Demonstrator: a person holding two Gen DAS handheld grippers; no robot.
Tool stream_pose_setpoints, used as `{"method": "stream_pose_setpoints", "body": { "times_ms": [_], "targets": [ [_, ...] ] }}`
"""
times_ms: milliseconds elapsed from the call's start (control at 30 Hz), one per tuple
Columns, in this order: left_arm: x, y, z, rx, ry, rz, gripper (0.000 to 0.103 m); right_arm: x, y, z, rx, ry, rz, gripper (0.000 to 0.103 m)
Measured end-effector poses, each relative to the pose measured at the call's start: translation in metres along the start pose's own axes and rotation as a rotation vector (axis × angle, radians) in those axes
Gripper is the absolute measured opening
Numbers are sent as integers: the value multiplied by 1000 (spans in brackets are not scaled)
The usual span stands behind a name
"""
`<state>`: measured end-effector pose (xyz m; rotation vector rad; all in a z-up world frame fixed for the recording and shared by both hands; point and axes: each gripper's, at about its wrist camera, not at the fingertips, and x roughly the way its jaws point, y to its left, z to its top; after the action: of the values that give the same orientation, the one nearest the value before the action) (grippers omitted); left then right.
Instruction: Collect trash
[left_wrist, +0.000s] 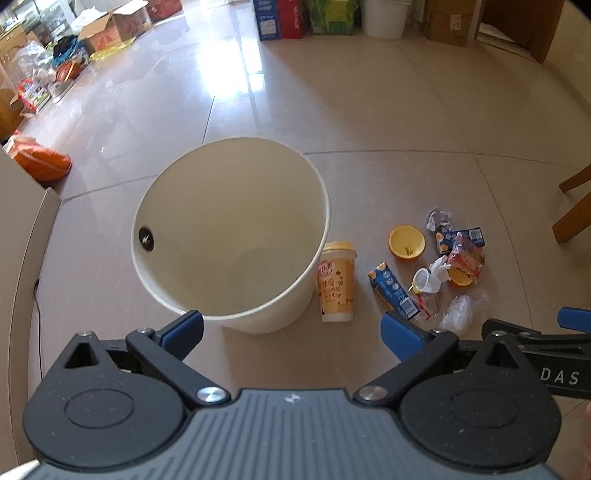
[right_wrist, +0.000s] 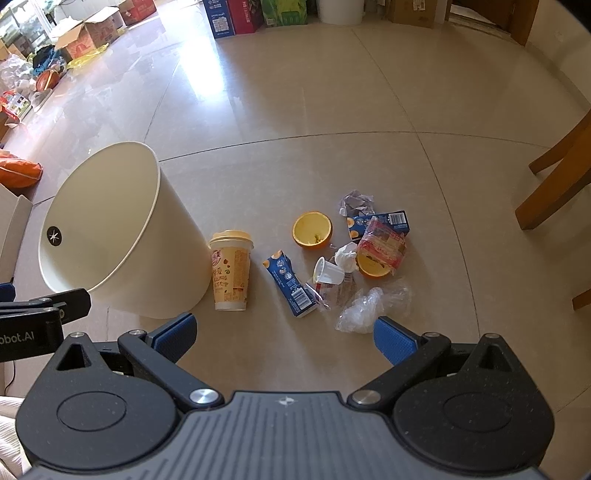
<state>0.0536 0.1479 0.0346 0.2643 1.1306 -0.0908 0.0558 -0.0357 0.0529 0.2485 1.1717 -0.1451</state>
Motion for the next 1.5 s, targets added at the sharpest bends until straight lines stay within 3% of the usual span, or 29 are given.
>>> {"method": "stream_pose_setpoints", "body": {
  "times_ms": [433,800,1000,1500],
  "targets": [
    [17,-1,22,121,-47,3,102,19,-3,12,-36,-52,2,103],
    [40,19,37,138,-41,0,102,31,14,20,-262,-188,-82,103],
    [50,47,47,73,-37,-16,102,43,14,20,-273,-200,-34,103],
    [105,145,61,-121,-25,111,100,95,16,2,-192,-124,16,103]
  ]
}}
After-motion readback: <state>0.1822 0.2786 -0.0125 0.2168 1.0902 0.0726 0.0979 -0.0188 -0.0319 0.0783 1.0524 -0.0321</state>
